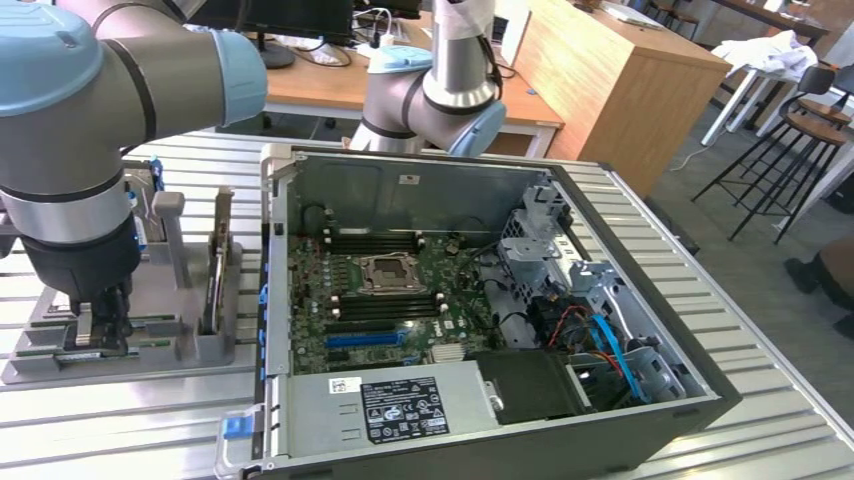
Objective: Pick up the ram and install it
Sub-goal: 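Pick up the ram and move it above insertion slot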
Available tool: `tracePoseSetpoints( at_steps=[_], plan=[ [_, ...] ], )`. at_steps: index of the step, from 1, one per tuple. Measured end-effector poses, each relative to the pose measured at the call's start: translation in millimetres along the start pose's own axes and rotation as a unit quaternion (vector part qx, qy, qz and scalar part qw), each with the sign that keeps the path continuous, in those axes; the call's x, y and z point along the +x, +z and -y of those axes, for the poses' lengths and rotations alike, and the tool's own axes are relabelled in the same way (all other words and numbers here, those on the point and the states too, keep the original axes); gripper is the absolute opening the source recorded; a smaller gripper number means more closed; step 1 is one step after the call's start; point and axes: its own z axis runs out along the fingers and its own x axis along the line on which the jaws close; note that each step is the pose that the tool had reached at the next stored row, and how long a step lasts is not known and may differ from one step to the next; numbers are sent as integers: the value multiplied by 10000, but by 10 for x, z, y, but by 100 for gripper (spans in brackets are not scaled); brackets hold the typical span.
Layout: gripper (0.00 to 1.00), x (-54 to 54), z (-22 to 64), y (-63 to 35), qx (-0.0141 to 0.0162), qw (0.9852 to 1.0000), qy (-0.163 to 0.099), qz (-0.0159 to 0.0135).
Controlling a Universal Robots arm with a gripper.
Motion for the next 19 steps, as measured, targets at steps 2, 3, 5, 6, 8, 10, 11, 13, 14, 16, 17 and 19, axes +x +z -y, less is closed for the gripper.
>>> tracePoseSetpoints(
  at_steps=[2,3,5,6,8,10,11,13,14,16,17,19],
  plan=[
    [30,1,1,-1,-1,10000,-1,2],
    [30,1,2,-1,-1,10000,-1,3],
    [30,1,2,0,-1,10000,-2,4],
    [30,1,3,4,0,10000,-1,5],
    [30,1,3,14,0,10000,-2,5],
    [30,1,4,25,0,10000,-2,5],
    [30,1,3,29,-1,10000,-2,4],
    [30,1,3,29,-2,10000,-2,4],
    [30,1,3,30,-1,10000,-2,4],
    [30,1,4,31,-1,10000,-2,5],
    [30,1,10,33,1,10000,-2,6],
    [30,2,19,34,1,10000,-2,5]
  ],
)
